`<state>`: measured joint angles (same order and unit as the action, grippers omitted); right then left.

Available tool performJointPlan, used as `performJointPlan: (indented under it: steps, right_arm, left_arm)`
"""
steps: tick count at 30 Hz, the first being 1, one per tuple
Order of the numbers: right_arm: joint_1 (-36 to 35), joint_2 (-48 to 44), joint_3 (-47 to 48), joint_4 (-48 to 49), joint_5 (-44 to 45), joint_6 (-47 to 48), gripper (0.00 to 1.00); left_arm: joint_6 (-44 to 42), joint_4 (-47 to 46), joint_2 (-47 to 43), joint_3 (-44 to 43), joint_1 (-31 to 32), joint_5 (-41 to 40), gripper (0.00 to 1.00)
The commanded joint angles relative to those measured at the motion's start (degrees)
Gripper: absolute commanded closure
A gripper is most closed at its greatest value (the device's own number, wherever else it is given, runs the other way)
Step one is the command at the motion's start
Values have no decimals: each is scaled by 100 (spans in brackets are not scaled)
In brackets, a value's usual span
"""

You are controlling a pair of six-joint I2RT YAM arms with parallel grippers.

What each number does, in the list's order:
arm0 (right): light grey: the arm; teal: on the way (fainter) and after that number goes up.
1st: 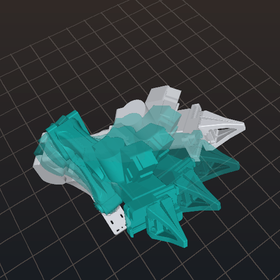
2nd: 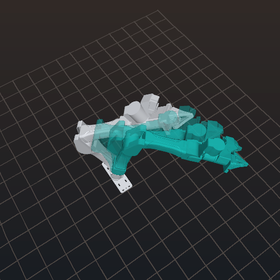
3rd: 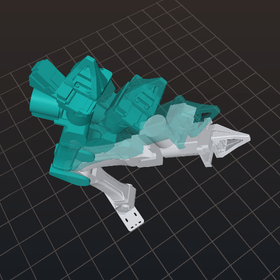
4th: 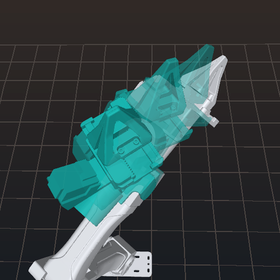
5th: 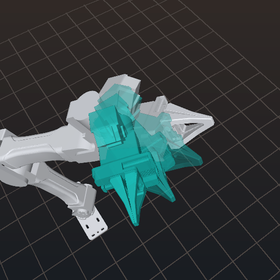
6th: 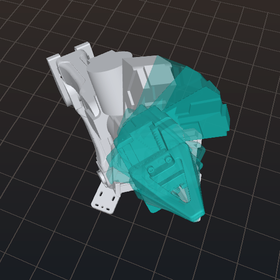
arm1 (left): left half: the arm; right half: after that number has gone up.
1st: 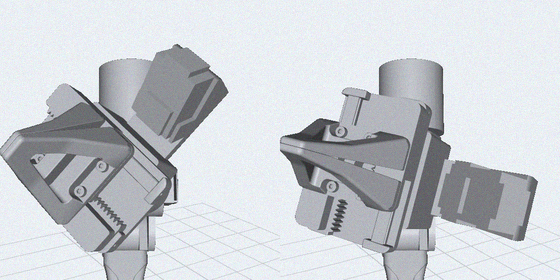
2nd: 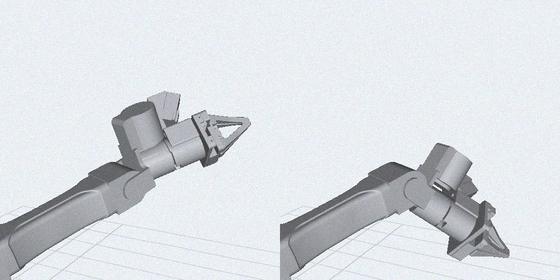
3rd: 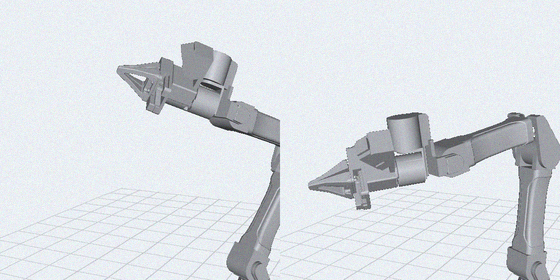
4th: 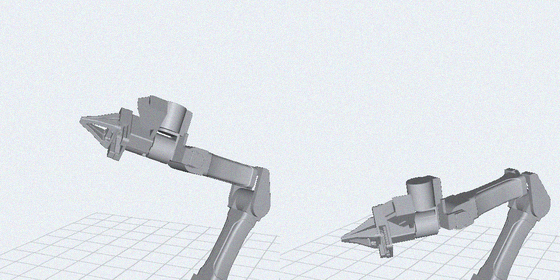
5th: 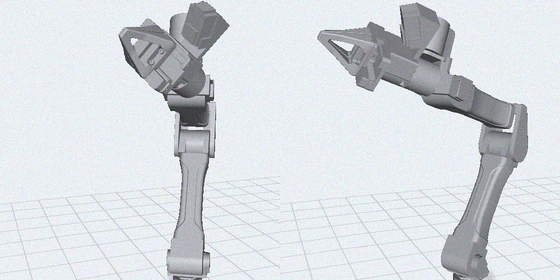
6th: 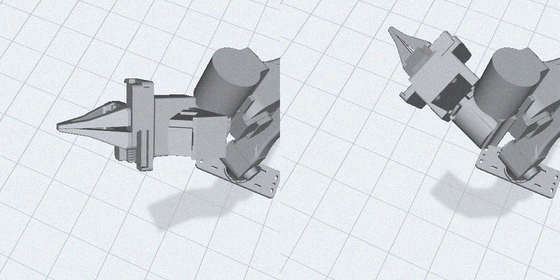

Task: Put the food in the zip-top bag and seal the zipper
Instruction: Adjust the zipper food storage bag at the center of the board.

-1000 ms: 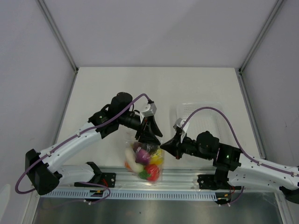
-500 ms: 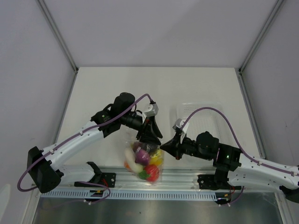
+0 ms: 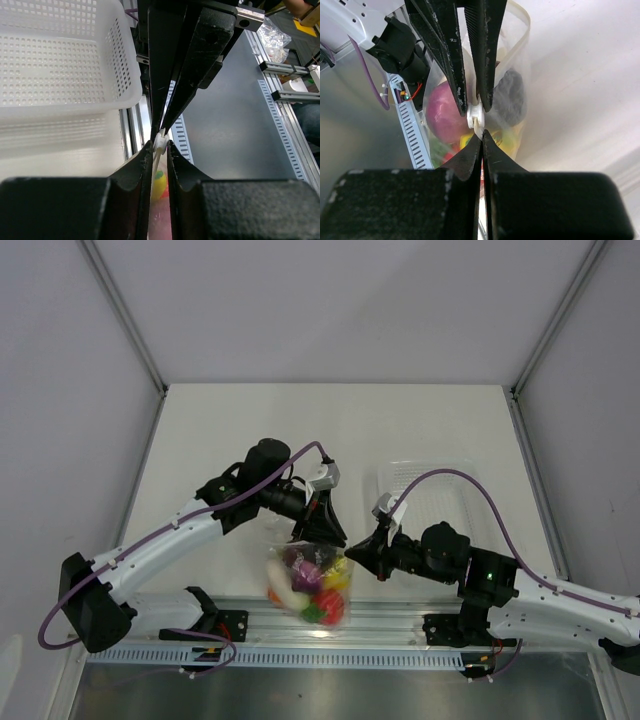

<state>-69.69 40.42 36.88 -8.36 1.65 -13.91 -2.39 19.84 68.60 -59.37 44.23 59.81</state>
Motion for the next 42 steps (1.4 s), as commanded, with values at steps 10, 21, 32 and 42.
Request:
performJointPlan:
  steps: [10, 21, 32, 42]
  right_arm:
    - [-1, 9, 302, 291, 116, -68, 100]
    - [17, 62, 337, 361, 116, -147, 100]
    - [26, -8, 293, 493, 28, -340, 100]
    - [-1, -35, 293, 441, 248, -709, 100]
  left_arm:
    - [-103, -129, -39, -101, -11, 242, 77]
    - [-139, -41, -4, -118, 33, 215, 81]
    - [-156, 29, 31, -145, 60, 92, 93]
    - [-139, 99, -22, -153, 77, -84, 96]
